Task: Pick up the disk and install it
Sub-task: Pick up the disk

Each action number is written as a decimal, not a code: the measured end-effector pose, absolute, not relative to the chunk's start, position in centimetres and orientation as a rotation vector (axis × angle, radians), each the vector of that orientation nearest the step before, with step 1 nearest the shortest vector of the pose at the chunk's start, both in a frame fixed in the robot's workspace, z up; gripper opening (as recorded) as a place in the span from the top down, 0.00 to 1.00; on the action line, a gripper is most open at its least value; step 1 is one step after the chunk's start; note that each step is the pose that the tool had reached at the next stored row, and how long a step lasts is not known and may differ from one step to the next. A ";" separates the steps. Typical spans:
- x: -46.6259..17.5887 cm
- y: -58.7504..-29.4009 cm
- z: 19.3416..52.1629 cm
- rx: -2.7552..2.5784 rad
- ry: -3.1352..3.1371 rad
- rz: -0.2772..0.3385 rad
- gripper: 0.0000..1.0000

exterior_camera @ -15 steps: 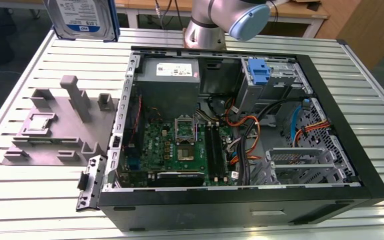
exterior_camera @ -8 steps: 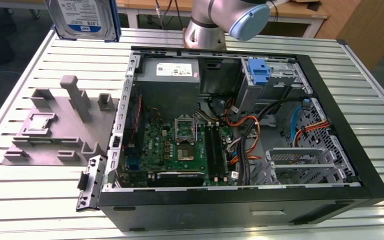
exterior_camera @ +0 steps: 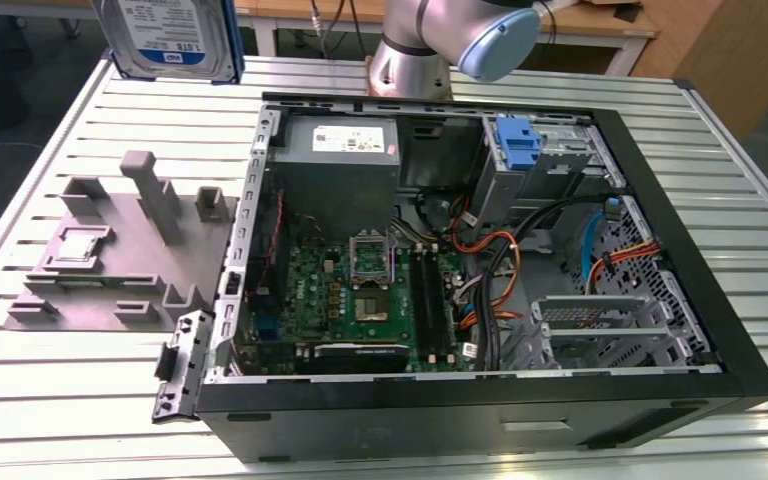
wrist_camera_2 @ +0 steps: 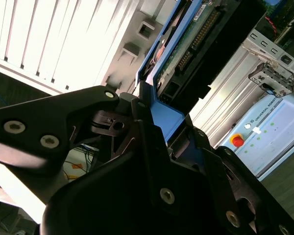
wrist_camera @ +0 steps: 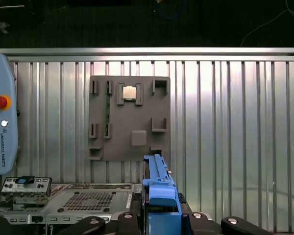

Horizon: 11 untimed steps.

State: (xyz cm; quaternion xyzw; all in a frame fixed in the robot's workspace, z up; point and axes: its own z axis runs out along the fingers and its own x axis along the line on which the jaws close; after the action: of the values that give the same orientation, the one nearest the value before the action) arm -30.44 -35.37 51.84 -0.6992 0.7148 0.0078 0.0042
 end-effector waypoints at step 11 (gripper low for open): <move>-29.9 -35.4 51.8 -2.191 2.240 0.025 0.63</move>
State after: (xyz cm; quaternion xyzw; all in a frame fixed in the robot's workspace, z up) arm -29.91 -35.37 51.84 -0.6992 0.7148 0.0078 0.0042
